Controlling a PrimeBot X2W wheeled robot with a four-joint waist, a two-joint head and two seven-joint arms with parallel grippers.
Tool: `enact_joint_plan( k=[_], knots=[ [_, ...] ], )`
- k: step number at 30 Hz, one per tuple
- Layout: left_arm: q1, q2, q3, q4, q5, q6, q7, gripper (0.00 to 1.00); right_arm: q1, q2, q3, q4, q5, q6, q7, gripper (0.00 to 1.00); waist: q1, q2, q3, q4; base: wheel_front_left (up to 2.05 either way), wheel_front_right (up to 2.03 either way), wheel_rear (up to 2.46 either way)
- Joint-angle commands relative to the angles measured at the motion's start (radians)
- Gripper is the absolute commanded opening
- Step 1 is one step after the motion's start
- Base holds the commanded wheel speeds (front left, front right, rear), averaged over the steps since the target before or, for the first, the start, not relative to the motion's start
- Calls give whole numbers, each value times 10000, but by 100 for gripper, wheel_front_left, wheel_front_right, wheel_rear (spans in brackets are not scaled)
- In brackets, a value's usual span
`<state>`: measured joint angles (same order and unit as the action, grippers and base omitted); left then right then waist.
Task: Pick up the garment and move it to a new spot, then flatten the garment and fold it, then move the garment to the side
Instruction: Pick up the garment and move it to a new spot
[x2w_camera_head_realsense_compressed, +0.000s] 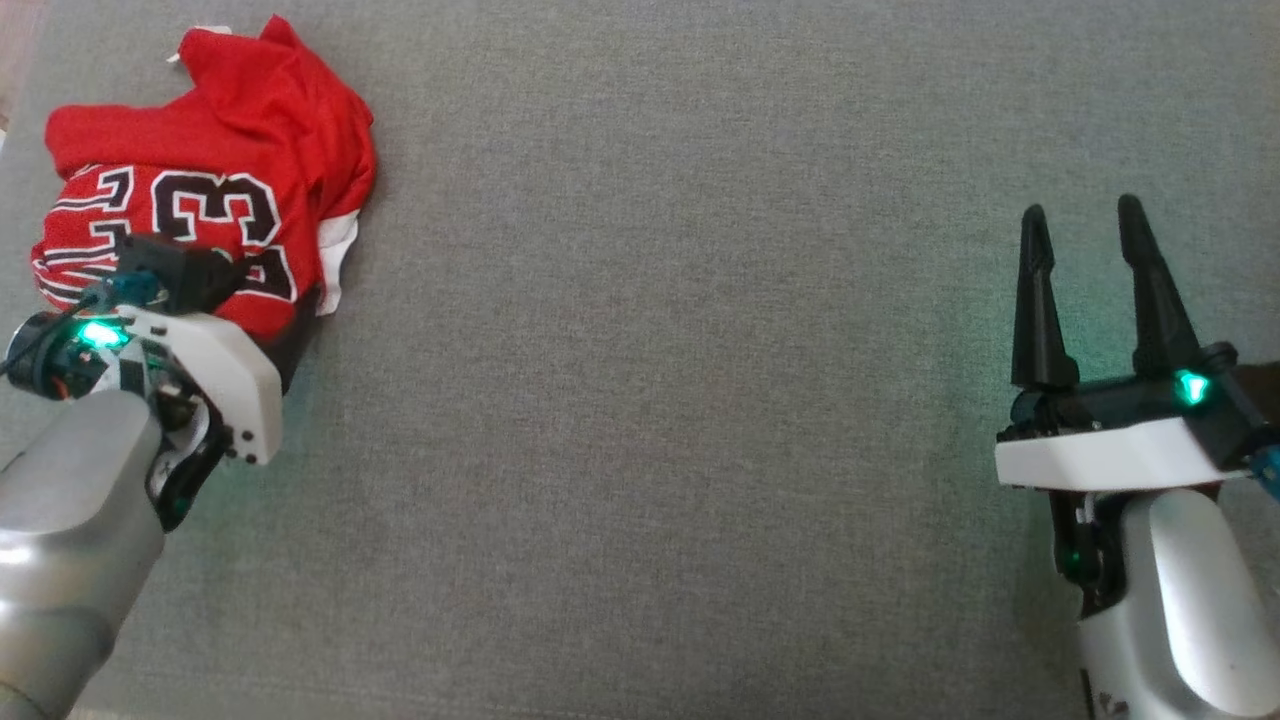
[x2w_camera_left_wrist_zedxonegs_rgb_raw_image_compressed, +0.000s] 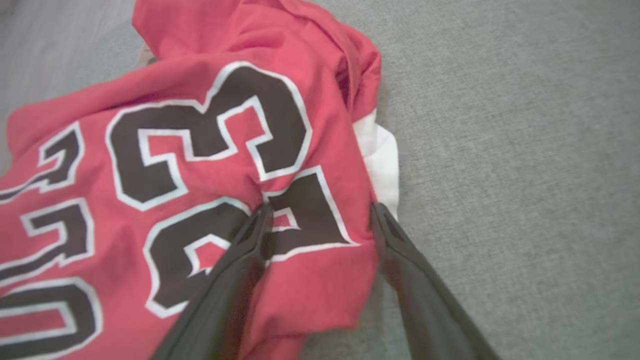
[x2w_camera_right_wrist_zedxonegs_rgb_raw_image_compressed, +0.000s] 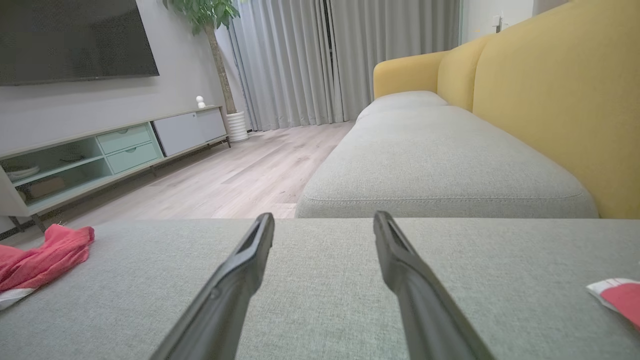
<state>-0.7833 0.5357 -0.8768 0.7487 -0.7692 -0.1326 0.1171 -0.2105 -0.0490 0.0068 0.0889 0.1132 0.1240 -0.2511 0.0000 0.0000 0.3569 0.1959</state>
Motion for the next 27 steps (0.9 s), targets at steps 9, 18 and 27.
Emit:
enact_joint_plan(
  k=[9, 18, 27],
  knots=[
    [-1124, 350, 1, 624, -416, 20, -2237, 0, -255, -12, 215, -166, 27, 67, -107, 100, 0, 0, -476, -72, 0, 0, 0],
    [-1621, 25, 444, -308, 83, 165, -3742, 0, -100, -12, 311, 24, 445, 67, -107, 100, 0, 0, -1439, -500, 0, 0, 0],
    [-1041, -897, 792, -3511, 680, 804, -3768, 0, 83, -12, 383, 115, 928, 67, -107, 100, 0, 0, -2123, -1405, 0, 0, 0]
  ],
)
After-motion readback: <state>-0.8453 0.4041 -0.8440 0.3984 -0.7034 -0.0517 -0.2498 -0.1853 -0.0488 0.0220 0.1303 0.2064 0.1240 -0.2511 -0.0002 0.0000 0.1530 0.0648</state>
